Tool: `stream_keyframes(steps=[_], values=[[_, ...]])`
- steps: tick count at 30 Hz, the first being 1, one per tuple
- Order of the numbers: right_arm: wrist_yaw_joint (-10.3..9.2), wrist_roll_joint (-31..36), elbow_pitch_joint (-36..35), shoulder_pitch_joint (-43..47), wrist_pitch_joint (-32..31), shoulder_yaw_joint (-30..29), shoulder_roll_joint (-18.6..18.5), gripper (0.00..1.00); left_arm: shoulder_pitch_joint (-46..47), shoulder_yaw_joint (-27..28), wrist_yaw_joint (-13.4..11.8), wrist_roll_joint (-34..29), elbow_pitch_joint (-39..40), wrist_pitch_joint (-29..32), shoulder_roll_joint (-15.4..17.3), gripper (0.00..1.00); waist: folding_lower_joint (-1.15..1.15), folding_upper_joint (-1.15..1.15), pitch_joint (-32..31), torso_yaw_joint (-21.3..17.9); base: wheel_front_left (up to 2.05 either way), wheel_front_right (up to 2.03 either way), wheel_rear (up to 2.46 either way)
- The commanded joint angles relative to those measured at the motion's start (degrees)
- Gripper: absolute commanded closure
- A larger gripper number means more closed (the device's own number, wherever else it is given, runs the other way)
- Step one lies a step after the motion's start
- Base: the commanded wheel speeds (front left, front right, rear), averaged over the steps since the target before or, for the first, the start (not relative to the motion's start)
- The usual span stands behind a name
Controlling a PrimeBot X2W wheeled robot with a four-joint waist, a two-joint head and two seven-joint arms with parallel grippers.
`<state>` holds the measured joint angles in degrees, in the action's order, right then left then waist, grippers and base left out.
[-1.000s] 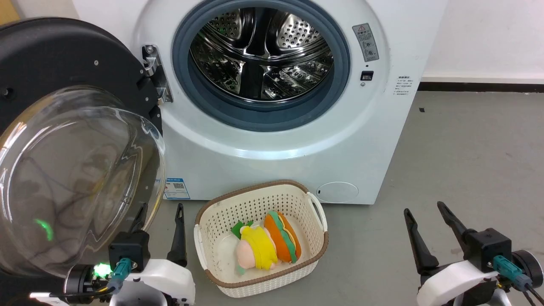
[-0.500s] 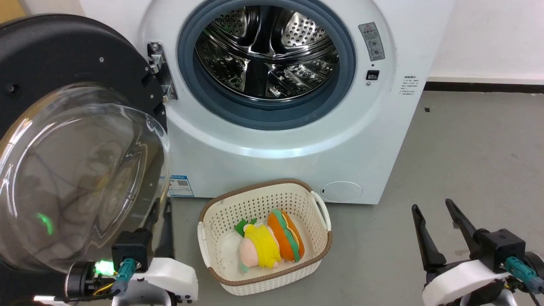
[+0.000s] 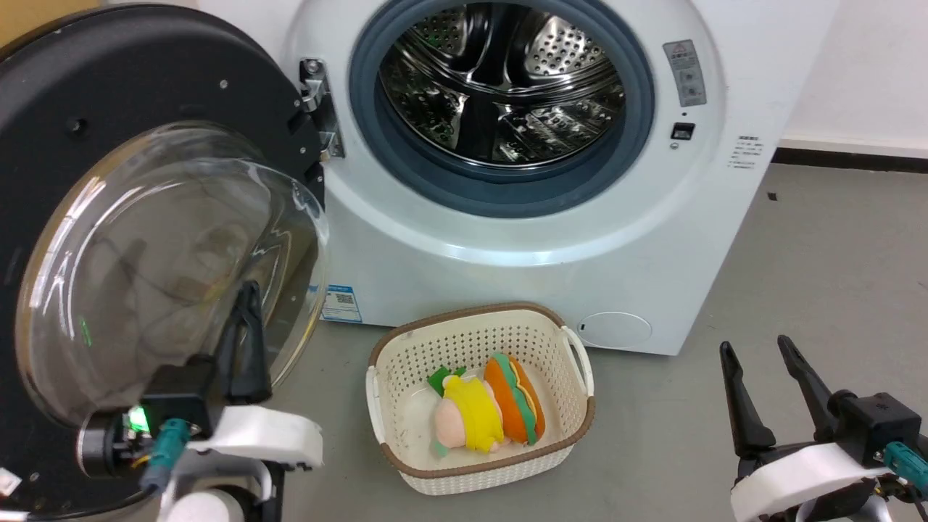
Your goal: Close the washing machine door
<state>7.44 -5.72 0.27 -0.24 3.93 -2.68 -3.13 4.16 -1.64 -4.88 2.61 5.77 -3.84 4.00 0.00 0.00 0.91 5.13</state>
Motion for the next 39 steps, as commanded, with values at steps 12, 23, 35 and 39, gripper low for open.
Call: stream_keyframes(steps=[12,23,35,39], values=[[0.02,-2.73,0.78,0.23,1.79,-1.56,0.09,0.00,7.39,6.51,3.99,3.73,4.89,-1.87,0.15,1.00,0.00,0.00,0.59,4.44,0.00,0.00,0.00],[0.02,-4.58,1.88,0.12,3.11,-2.26,0.12,0.00,14.78,15.19,7.69,8.49,5.04,-3.19,1.12,1.00,0.00,0.00,1.33,7.99,0.00,0.00,0.00],[0.03,-6.38,3.26,0.15,4.54,-3.27,0.14,0.00,20.31,23.58,8.87,18.10,-1.46,-3.04,7.41,1.00,0.00,0.00,2.73,11.07,0.00,0.00,0.00],[0.03,-6.97,4.21,0.07,5.02,-3.31,0.15,0.00,22.04,26.74,8.84,21.19,-4.99,-1.74,9.72,1.00,0.00,0.00,3.23,11.90,0.00,0.00,0.00]])
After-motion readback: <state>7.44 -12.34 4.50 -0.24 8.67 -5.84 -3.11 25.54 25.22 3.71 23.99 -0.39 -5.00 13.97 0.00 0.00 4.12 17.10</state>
